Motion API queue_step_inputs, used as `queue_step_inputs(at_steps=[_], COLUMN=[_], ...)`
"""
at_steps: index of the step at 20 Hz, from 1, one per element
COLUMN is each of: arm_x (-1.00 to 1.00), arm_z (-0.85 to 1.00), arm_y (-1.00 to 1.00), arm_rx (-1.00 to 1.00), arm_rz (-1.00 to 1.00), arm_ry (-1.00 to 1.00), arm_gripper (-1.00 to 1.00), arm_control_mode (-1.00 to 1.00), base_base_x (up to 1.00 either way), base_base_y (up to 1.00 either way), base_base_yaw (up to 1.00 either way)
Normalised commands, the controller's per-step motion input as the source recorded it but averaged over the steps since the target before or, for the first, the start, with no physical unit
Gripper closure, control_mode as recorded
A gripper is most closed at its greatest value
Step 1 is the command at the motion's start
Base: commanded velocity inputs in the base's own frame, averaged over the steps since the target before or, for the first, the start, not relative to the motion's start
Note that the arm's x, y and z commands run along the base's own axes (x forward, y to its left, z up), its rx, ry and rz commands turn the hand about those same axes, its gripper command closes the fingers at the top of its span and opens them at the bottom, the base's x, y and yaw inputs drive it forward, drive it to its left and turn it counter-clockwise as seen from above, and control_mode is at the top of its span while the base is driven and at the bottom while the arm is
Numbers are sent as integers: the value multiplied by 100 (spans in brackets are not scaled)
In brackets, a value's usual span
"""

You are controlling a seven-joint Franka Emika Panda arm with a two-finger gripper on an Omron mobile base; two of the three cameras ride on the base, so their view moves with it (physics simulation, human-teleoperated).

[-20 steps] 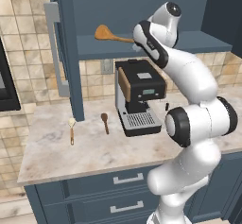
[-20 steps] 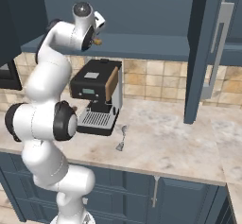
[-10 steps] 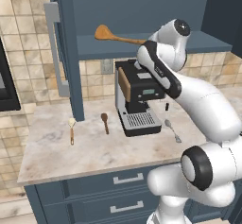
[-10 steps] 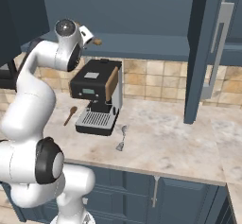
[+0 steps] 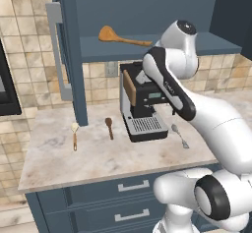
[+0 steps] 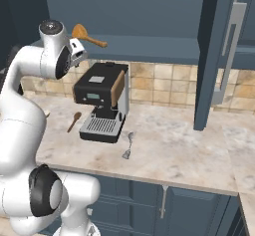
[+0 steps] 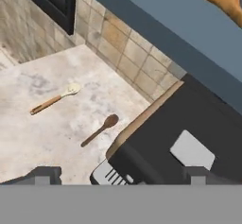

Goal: Organize the utensils by type. Pick up the wooden spoons from the counter and place them in the open cabinet. Then pick up the metallic utensils from the counter and place them in the open drawer.

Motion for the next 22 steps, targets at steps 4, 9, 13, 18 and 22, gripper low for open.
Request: queue_step_inputs(at_steps=[4,9,13,18,22], arm_x=[-42,-31,-41,-39,-14], arm_z=[9,0,-13,-19,-20], arm_y=[31,29,45,42,25], arm_rx=[14,14,6,0,-3], arm_rz=[-8,-6,-6,-6,-2], arm_ry=[40,34,26,16,9], arm_gripper=[-100,-100,-100,-100,-100], arm_control_mode=[-100,-100,-100,-100,-100], base_base_x=[0,0,0,0,0], base_base_y=[0,0,0,0,0], base_base_yaw=[0,0,0,0,0])
